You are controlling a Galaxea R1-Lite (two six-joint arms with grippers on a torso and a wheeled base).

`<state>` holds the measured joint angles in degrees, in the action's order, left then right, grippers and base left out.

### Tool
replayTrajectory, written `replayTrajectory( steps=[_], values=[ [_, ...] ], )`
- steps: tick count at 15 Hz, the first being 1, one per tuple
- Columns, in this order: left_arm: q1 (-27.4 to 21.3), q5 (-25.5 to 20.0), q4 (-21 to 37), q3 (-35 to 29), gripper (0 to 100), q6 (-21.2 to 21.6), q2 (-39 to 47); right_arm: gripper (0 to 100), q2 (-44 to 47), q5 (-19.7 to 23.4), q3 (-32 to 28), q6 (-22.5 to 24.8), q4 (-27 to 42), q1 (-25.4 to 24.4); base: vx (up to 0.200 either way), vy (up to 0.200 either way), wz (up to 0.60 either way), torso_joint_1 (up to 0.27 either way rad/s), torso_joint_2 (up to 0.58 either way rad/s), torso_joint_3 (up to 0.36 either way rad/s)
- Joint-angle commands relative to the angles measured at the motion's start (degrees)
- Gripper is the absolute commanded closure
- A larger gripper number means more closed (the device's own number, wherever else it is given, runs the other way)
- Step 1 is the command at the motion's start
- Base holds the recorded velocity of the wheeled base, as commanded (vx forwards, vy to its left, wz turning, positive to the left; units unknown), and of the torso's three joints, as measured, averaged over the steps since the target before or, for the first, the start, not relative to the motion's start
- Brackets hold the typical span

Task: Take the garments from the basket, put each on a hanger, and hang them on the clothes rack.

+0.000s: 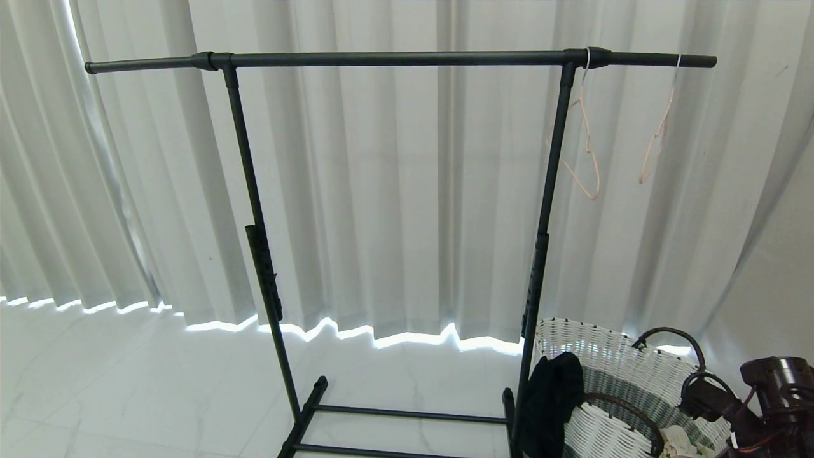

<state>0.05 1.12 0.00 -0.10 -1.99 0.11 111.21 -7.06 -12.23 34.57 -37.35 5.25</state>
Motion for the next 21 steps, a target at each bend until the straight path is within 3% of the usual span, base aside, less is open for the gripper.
replayTrajectory(
  steps=[1,7,9,13,14,21],
  values=[
    [0.04,0.02,0.0,0.01,0,-0.03,-0.02,0,1.29,-0.06,-0.17,0.14,-0.18,-0.24,0.0,0.0,0.0,0.0,0.0,0.0],
    [0.04,0.02,0.0,0.01,0,-0.03,-0.02,0,6.91,-1.99,-1.4,0.06,-6.51,2.13,0.0,0.0,0.0,0.0,0.0,0.0],
    [0.04,0.02,0.0,0.01,0,-0.03,-0.02,0,7.44,-4.54,-1.31,0.06,-6.94,2.39,0.0,0.0,0.0,0.0,0.0,0.0],
    [0.04,0.02,0.0,0.01,0,-0.03,-0.02,0,7.44,-4.54,-1.4,-0.03,-7.03,2.39,0.0,0.0,0.0,0.0,0.0,0.0],
    [0.04,0.02,0.0,0.01,0,-0.03,-0.02,100,7.44,-4.54,-1.4,-0.03,-7.03,2.39,0.0,0.0,0.0,0.0,0.0,0.0],
    [0.04,0.02,0.0,0.01,0,-0.03,-0.02,100,-1.7,-4.28,-0.52,0.23,-6.15,1.6,0.0,0.0,0.0,0.0,0.0,0.0]
  ],
)
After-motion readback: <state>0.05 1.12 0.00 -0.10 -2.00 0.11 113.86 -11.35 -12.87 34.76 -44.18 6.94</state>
